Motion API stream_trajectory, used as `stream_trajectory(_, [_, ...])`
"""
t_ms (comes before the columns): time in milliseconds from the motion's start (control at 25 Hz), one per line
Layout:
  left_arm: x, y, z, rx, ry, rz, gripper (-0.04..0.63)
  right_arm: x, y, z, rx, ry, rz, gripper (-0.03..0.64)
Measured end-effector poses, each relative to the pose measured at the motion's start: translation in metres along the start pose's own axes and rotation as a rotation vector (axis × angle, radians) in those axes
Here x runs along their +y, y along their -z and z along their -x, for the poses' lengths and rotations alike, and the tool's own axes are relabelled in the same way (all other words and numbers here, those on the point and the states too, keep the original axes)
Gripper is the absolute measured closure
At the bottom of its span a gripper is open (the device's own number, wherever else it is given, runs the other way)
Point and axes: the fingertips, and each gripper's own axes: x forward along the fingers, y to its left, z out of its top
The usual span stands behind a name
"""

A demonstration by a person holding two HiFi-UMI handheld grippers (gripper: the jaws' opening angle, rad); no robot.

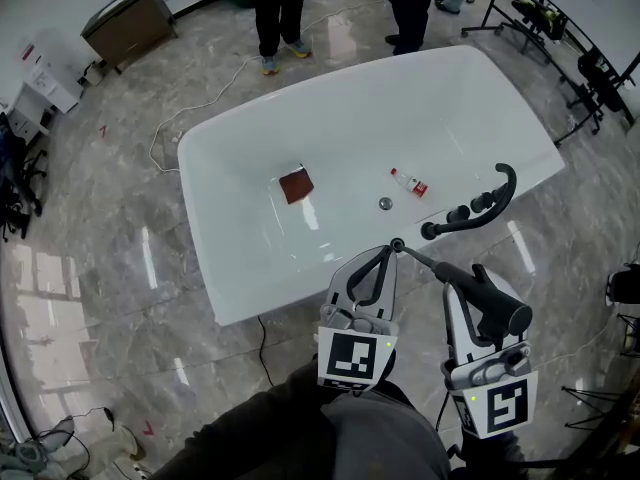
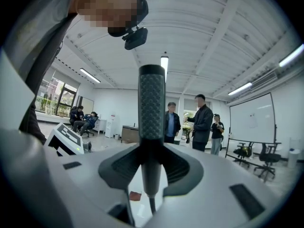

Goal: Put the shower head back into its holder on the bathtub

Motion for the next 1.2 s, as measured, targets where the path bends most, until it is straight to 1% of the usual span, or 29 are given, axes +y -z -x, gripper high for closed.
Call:
stream_trajectory(120, [0.009,0.001,-0.003,0.002,0.019,0.015,0.592,0.002,-0.004,-0.014,-0.007,0.008,-0.005,0.476])
stream_trajectory(280, [0.022,0.008,-0.004,0.009,0.037,0.026,0.592,0.007,0.003,-0.029,0.025,0.023,0.004,0.476])
stream_trajectory(560, [0.033,0.011,-0.007,0.02,0.037,0.036,0.592,0.013,0.01,-0.045,0.04,0.012,-0.024,0.476])
stream_trajectory(840, [0.032,0.025,-0.023,0.055,-0.007,0.029,0.592,-0.007,0.032,-0.052,0.058,-0.012,-0.04,0.476])
stream_trajectory(960, [0.028,0.019,-0.031,0.051,-0.028,0.022,0.592,-0.018,0.032,-0.055,0.048,-0.039,-0.046,0.476])
stream_trajectory(1080, [0.02,0.016,-0.043,0.053,-0.042,0.006,0.592,-0.033,0.029,-0.056,0.009,-0.066,-0.061,0.476])
stream_trajectory(1200, [0.012,0.019,-0.055,0.073,-0.06,-0.011,0.592,-0.048,0.039,-0.055,0.018,-0.092,-0.074,0.476])
